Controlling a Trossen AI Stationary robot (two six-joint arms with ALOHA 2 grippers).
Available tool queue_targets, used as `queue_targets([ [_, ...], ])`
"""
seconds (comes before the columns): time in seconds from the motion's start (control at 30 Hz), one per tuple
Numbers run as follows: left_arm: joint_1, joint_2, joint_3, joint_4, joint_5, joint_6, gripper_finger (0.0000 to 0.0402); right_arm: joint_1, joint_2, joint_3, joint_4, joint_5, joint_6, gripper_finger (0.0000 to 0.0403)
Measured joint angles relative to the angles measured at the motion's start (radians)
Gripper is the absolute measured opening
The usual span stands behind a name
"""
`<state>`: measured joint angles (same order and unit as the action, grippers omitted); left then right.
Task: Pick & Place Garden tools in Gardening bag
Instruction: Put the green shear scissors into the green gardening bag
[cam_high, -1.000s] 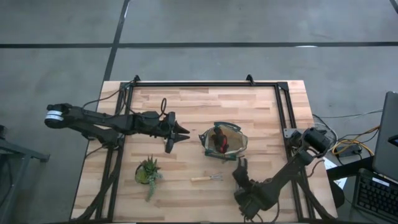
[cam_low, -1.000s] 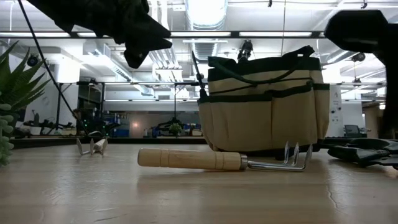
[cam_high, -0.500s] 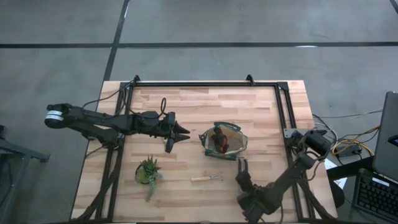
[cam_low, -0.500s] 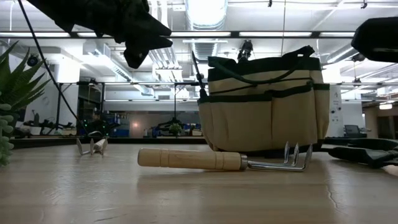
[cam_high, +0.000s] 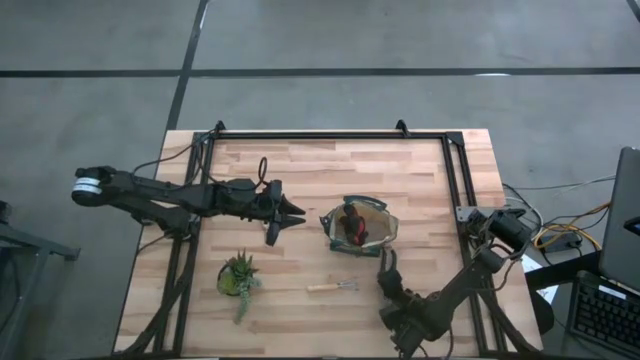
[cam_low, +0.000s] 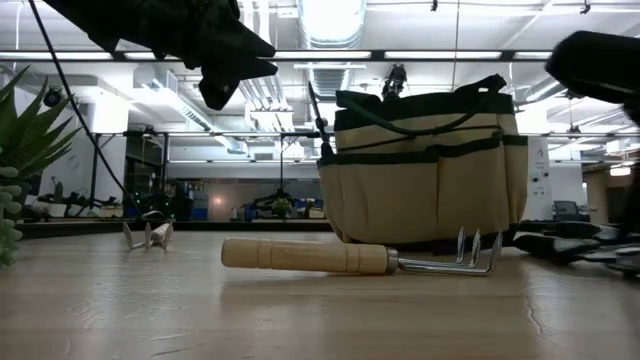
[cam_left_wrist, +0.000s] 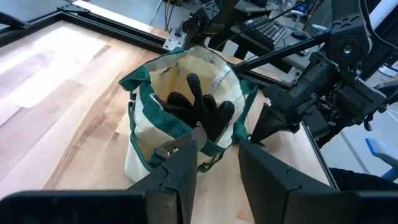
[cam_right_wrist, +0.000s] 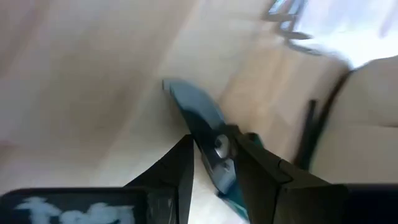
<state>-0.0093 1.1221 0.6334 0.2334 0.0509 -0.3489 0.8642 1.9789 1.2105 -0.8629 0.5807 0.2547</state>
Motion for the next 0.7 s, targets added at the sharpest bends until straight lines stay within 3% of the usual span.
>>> queue_targets([
  [0.2,0.000,0.000,0.000,0.000,0.000,0.000,0.0122,0.000,0.000,-0.032,0.039,0.050,0.012,0.0090],
  [0.43,0.000,0.000,0.000,0.000,0.000,0.000,0.0122,-0.006,-0.004,-0.101,0.214,0.079,-0.071,0.0079],
  [0.7,0.000,0.000,0.000,0.000,0.000,0.000,0.0122,-0.019,-0.002,-0.115,0.253,0.125,-0.074,0.0070],
])
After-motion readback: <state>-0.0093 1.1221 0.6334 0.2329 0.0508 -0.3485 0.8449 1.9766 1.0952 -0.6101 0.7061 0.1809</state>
